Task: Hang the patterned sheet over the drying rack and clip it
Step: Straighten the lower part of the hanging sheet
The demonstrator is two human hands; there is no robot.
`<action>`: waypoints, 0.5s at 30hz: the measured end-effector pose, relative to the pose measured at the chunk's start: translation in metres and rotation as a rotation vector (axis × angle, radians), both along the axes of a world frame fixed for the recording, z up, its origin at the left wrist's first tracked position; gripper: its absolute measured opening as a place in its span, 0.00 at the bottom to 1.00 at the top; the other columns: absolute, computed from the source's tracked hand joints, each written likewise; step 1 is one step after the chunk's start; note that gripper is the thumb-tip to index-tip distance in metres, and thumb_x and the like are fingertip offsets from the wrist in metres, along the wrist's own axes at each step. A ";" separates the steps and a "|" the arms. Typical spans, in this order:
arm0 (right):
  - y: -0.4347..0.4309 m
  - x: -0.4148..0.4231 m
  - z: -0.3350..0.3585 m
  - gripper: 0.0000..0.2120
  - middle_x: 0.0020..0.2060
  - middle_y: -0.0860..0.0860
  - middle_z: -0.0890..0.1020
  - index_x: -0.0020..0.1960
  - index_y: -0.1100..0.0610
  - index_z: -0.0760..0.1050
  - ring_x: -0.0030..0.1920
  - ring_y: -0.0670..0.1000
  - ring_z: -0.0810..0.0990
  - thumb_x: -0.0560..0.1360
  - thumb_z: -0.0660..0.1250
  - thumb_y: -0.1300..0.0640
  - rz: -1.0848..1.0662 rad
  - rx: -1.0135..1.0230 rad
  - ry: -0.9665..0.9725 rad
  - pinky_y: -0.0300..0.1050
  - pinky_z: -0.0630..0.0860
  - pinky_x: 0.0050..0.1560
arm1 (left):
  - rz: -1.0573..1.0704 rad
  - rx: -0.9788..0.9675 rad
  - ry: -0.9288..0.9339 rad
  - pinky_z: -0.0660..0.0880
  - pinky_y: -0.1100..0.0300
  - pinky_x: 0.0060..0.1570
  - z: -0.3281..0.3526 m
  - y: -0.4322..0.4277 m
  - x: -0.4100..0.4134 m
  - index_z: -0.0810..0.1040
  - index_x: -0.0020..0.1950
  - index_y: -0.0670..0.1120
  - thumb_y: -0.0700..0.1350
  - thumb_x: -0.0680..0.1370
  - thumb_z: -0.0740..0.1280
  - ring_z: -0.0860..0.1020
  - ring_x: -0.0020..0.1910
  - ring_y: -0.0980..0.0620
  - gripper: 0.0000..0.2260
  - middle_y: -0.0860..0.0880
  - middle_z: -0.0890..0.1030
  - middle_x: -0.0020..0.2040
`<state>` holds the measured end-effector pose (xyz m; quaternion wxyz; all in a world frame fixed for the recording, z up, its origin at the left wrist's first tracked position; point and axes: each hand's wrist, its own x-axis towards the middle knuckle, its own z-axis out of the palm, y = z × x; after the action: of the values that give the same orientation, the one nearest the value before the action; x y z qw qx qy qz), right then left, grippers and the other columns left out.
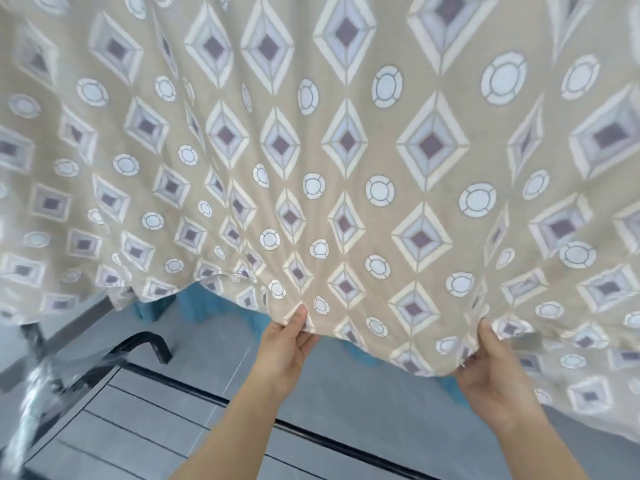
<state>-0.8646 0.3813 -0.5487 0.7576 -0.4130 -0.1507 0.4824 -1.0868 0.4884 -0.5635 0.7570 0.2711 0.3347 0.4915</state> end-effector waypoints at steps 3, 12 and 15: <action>-0.011 -0.003 -0.006 0.10 0.44 0.45 0.85 0.46 0.48 0.83 0.41 0.43 0.84 0.68 0.66 0.50 -0.052 -0.017 -0.010 0.40 0.80 0.40 | 0.017 -0.006 0.034 0.80 0.65 0.38 -0.005 -0.005 -0.004 0.77 0.59 0.42 0.40 0.79 0.61 0.84 0.42 0.55 0.10 0.49 0.85 0.47; -0.035 -0.008 -0.027 0.04 0.34 0.41 0.84 0.47 0.49 0.73 0.32 0.41 0.82 0.79 0.60 0.55 -0.168 -0.163 0.016 0.40 0.70 0.43 | 0.095 -0.012 0.217 0.77 0.63 0.44 -0.014 -0.017 -0.013 0.76 0.49 0.47 0.38 0.80 0.61 0.79 0.48 0.52 0.06 0.48 0.81 0.49; -0.039 -0.009 -0.035 0.03 0.33 0.42 0.83 0.47 0.50 0.72 0.39 0.46 0.77 0.79 0.61 0.55 -0.174 -0.201 0.025 0.41 0.68 0.41 | 0.075 -0.059 0.216 0.77 0.62 0.45 -0.023 -0.026 -0.018 0.76 0.52 0.45 0.39 0.80 0.61 0.79 0.48 0.51 0.05 0.47 0.81 0.50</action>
<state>-0.8738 0.3420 -0.5835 0.7533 -0.4923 -0.0558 0.4326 -1.1044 0.4624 -0.5862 0.7052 0.2873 0.4385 0.4774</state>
